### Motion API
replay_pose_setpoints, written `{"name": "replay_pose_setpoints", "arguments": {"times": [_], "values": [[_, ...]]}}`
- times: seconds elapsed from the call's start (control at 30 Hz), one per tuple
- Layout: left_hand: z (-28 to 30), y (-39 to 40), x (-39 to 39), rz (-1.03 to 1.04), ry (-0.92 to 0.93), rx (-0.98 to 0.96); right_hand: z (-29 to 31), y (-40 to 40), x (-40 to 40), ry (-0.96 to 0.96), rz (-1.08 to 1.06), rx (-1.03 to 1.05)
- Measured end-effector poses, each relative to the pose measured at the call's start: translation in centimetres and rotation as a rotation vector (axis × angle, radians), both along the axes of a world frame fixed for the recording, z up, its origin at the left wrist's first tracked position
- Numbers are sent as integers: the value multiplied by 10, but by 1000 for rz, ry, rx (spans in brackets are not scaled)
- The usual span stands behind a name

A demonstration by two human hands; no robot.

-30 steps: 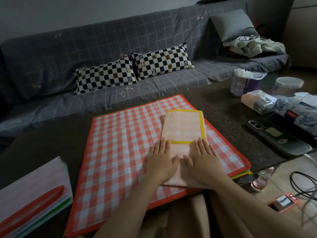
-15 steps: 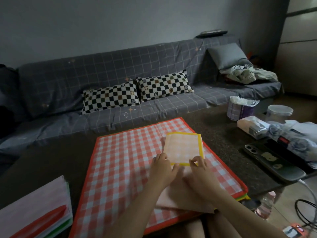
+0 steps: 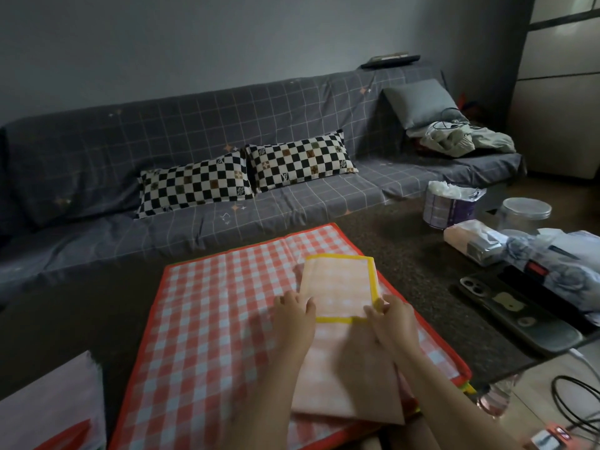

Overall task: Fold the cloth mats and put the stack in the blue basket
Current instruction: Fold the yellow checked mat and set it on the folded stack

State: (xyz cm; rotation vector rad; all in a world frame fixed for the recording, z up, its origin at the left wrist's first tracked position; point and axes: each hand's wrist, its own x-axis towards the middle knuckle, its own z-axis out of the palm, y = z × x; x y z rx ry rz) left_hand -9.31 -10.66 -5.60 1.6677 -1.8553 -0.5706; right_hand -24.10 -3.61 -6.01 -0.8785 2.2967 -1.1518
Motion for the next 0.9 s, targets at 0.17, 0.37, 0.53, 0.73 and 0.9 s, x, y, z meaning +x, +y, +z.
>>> {"name": "replay_pose_setpoints", "arguments": {"times": [0.17,0.37,0.53,0.73,0.9], "values": [[0,-13,-6,95,-20,82,3,-8,-4,-21,-94,3],[-1,-28,-6,132,-13,168,13,-10,-7,-168,-112,52],[0,-27,1,114,202,243,13,-1,-11,-247,-89,-120],[3,-22,15,-9,410,238,10,8,-24,-453,20,-238],[11,-13,30,-3,594,432,22,18,-27,-705,105,-295]]}}
